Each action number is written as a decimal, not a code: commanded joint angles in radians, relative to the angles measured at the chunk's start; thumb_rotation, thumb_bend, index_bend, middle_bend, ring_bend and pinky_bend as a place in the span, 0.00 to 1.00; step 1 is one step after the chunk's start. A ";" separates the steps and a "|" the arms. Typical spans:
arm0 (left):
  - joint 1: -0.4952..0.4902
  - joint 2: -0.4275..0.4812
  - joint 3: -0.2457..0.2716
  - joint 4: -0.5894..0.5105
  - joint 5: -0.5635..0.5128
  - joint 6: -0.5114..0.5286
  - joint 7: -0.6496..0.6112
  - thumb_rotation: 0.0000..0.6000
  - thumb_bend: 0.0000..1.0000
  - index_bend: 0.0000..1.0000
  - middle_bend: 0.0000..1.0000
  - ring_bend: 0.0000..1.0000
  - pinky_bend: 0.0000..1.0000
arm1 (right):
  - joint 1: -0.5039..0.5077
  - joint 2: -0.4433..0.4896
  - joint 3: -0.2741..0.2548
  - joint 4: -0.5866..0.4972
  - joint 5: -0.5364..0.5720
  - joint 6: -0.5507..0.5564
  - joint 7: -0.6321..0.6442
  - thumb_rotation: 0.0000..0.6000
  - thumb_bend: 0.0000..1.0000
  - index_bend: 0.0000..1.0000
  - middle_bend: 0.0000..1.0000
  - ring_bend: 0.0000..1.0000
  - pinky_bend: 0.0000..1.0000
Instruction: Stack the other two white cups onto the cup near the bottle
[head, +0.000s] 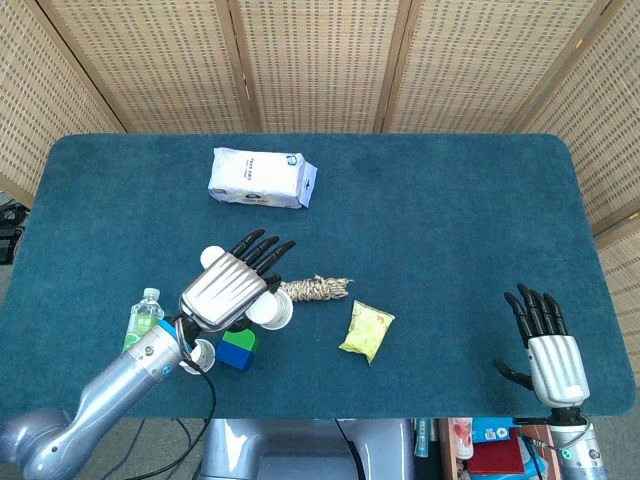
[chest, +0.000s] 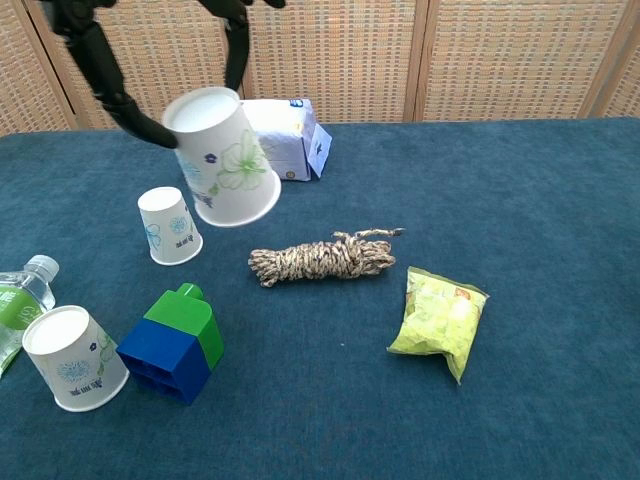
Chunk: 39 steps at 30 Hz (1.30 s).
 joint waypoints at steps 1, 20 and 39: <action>0.091 0.124 0.047 -0.031 0.154 -0.044 -0.106 1.00 0.21 0.54 0.00 0.00 0.00 | 0.000 -0.003 -0.001 0.001 0.000 -0.002 -0.004 1.00 0.00 0.00 0.00 0.00 0.00; 0.367 0.240 0.210 0.138 0.610 -0.047 -0.436 1.00 0.21 0.54 0.00 0.00 0.00 | -0.001 -0.016 -0.013 0.000 -0.016 -0.002 -0.034 1.00 0.00 0.00 0.00 0.00 0.00; 0.413 0.100 0.199 0.270 0.632 -0.046 -0.458 1.00 0.21 0.54 0.00 0.00 0.00 | -0.003 -0.021 -0.012 0.006 -0.024 0.009 -0.029 1.00 0.00 0.00 0.00 0.00 0.00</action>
